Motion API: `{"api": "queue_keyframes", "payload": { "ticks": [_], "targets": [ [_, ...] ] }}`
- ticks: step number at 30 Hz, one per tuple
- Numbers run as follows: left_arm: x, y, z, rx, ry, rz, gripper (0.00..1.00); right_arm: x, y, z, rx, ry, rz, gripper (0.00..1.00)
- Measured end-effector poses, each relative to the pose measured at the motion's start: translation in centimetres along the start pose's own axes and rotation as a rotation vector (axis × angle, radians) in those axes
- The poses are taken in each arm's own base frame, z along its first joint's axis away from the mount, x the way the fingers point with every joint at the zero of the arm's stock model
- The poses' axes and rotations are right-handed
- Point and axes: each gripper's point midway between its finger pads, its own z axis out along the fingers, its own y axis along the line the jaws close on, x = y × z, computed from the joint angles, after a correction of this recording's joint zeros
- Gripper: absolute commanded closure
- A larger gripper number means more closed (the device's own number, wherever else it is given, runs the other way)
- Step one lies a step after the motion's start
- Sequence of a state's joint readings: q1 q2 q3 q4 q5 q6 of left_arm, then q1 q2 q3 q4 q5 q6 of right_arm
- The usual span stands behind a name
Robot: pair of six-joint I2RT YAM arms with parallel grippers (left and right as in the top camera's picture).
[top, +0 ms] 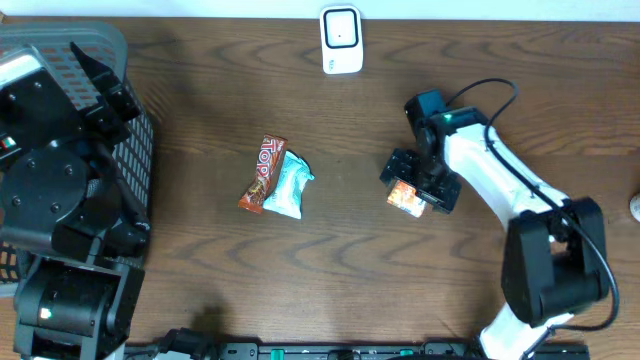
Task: Scan the item barcode
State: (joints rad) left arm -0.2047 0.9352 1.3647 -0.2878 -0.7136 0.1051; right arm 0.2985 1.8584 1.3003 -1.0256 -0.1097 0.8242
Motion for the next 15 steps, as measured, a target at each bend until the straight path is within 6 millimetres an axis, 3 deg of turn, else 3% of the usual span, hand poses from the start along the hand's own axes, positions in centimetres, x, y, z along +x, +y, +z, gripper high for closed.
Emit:
{"api": "queue_keyframes", "payload": {
  "ticks": [9,15],
  "targets": [
    [0.0,0.0,0.0,0.0,0.0,0.0,0.02,-1.1,0.2,0.7,0.007,-0.039,-0.025,0.01],
    [0.0,0.0,0.0,0.0,0.0,0.0,0.02,-1.3,-0.4,2.5,0.056,-0.017,-0.052,0.01]
  ]
}}
